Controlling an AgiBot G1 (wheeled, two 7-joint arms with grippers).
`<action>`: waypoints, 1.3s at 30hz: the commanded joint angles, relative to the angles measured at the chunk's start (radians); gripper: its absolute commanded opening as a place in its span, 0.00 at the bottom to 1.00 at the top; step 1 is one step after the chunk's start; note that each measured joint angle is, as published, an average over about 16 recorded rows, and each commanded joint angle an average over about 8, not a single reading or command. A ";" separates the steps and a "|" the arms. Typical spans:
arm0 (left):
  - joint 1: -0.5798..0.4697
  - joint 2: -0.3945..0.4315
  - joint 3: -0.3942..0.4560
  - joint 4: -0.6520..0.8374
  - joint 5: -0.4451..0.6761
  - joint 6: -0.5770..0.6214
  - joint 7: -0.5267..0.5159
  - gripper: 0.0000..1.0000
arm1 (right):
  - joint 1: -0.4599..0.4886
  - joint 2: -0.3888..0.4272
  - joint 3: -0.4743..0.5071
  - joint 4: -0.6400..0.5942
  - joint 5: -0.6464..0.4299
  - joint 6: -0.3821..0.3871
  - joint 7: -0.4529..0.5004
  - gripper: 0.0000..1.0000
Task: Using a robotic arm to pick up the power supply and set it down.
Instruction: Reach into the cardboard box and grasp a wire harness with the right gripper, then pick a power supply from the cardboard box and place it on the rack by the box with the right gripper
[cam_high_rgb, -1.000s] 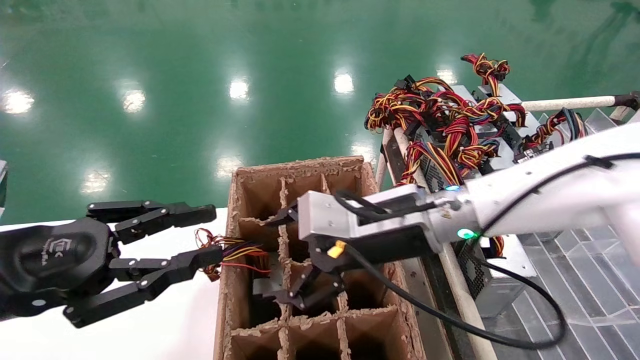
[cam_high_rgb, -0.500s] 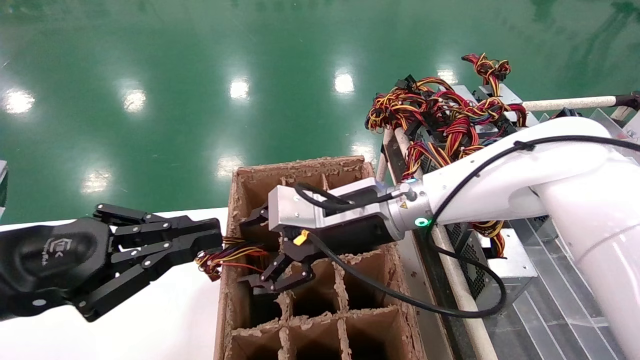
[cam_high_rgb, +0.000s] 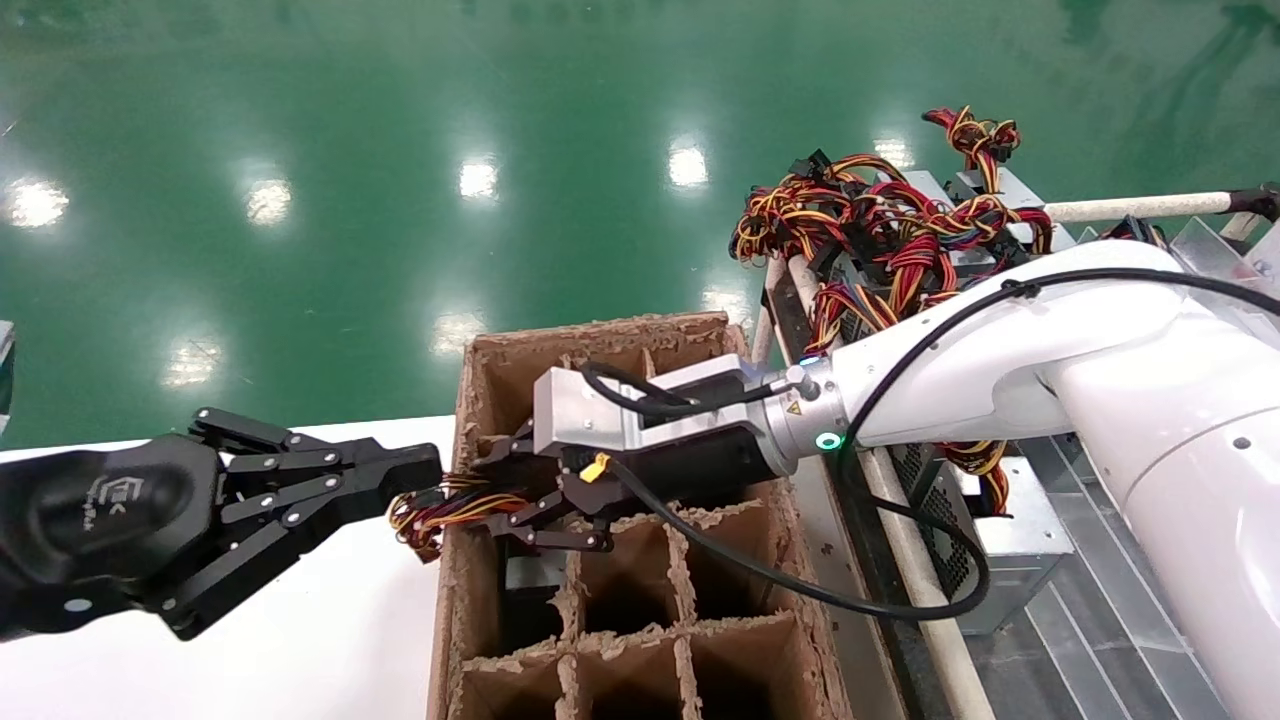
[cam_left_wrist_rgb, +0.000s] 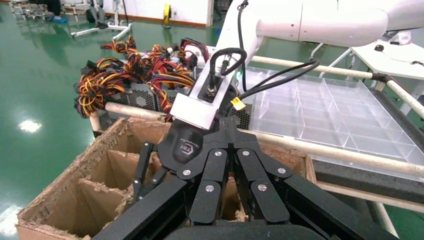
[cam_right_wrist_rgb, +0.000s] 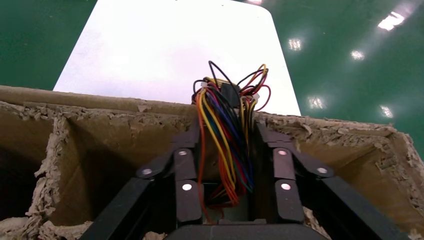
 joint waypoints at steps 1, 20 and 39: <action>0.000 0.000 0.000 0.000 0.000 0.000 0.000 0.00 | 0.000 -0.002 -0.006 -0.008 0.008 0.000 -0.008 0.00; 0.000 0.000 0.000 0.000 0.000 0.000 0.000 0.00 | 0.022 0.004 -0.065 -0.018 0.082 0.008 -0.025 0.00; 0.000 0.000 0.000 0.000 0.000 0.000 0.000 0.00 | 0.209 0.138 0.025 0.032 0.223 -0.101 -0.001 0.00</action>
